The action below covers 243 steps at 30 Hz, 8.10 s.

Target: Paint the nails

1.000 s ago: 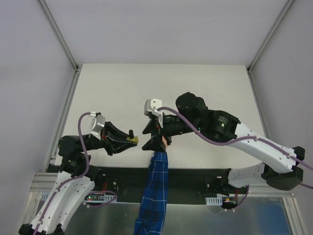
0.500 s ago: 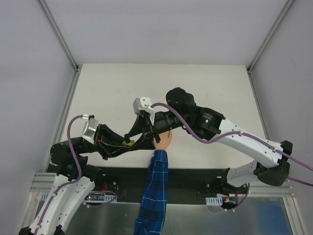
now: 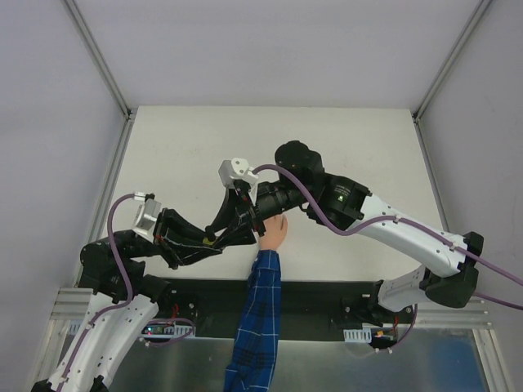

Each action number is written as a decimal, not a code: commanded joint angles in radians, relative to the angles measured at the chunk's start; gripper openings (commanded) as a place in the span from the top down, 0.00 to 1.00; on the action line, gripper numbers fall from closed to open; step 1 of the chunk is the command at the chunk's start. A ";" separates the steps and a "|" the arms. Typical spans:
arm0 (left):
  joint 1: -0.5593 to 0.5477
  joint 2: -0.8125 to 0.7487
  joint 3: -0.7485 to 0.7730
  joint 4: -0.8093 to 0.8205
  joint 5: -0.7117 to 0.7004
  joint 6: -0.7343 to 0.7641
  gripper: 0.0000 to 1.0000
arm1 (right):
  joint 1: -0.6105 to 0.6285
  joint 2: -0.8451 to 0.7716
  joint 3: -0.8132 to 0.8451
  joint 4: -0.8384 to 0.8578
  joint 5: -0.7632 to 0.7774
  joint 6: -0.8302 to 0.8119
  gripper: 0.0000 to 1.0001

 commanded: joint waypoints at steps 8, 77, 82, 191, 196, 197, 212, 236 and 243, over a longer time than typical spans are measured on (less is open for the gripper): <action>-0.006 -0.009 0.059 0.087 0.005 -0.036 1.00 | -0.002 0.029 0.057 0.067 -0.066 0.011 0.69; -0.006 0.034 0.279 -0.569 -0.279 0.400 1.00 | 0.358 -0.058 0.093 -0.304 1.214 -0.006 0.18; -0.006 0.043 0.314 -0.569 -0.218 0.337 1.00 | 0.309 -0.158 0.056 -0.344 0.787 -0.118 0.15; -0.006 0.042 0.391 -0.553 0.104 0.321 1.00 | 0.064 0.038 0.191 0.018 -0.100 0.045 0.49; -0.006 0.033 0.382 -0.536 0.106 0.311 1.00 | 0.064 0.079 0.214 0.049 -0.138 0.080 0.58; -0.006 0.031 0.383 -0.534 0.106 0.311 1.00 | 0.064 0.081 0.214 0.061 -0.143 0.083 0.58; -0.006 0.054 0.434 -0.534 -0.026 0.329 1.00 | 0.078 0.058 0.148 -0.055 0.018 -0.001 1.00; -0.006 0.148 0.391 -0.655 -0.235 0.601 1.00 | 0.420 0.083 0.165 -0.121 1.410 0.033 0.38; -0.006 0.111 0.342 -0.680 -0.192 0.550 1.00 | 0.366 -0.069 0.113 -0.210 0.866 -0.135 0.18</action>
